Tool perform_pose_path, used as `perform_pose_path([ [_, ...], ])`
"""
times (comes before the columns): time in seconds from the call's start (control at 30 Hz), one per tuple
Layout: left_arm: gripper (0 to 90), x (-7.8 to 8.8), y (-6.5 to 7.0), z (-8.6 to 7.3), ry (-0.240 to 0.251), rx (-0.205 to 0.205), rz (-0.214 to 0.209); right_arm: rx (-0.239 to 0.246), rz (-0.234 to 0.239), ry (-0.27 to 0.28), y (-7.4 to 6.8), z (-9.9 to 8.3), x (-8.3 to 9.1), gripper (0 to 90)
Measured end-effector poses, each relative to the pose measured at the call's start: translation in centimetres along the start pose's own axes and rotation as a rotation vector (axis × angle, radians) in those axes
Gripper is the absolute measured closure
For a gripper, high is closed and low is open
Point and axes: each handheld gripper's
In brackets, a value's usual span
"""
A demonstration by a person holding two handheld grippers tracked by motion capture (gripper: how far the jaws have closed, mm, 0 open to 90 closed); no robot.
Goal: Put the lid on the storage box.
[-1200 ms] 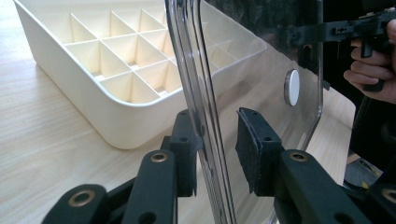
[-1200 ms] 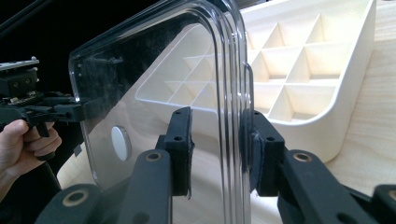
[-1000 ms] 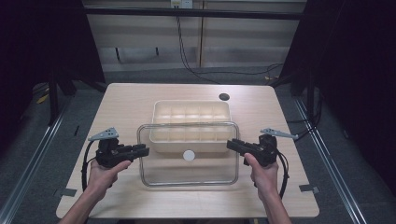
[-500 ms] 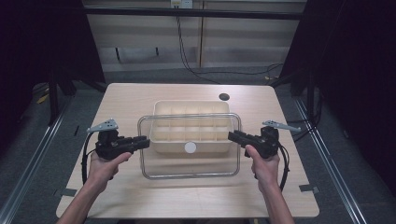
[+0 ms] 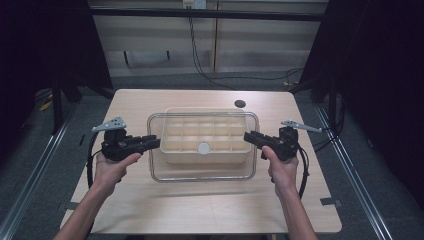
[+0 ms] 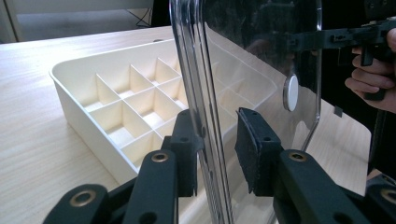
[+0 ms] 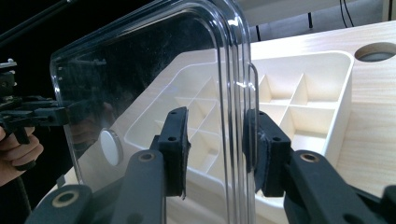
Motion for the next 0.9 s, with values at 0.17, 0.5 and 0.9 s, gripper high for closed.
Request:
perform_pose_path([
  [0.17, 69.3, 0.0, -0.1, 0.9, 0.016, -0.004, 0.006, 0.002, -0.003, 0.01, 0.1, 0.7, -0.2, 61.7],
  [0.5, 68.4, -0.4, -0.9, 2.2, 0.029, -0.006, 0.035, 0.008, -0.016, 0.015, 0.1, 2.2, -1.0, 61.5],
  [0.9, 67.5, -1.2, -1.7, 3.6, 0.022, 0.001, 0.064, 0.015, -0.032, -0.003, 0.7, 4.3, -2.4, 60.2],
])
Point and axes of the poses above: each handheld gripper's, and its own axes: x roughly backward along the jaws, z roughly out of its top, y roughly to its right, and after that the axes turned 2 degrees about x, right-handed
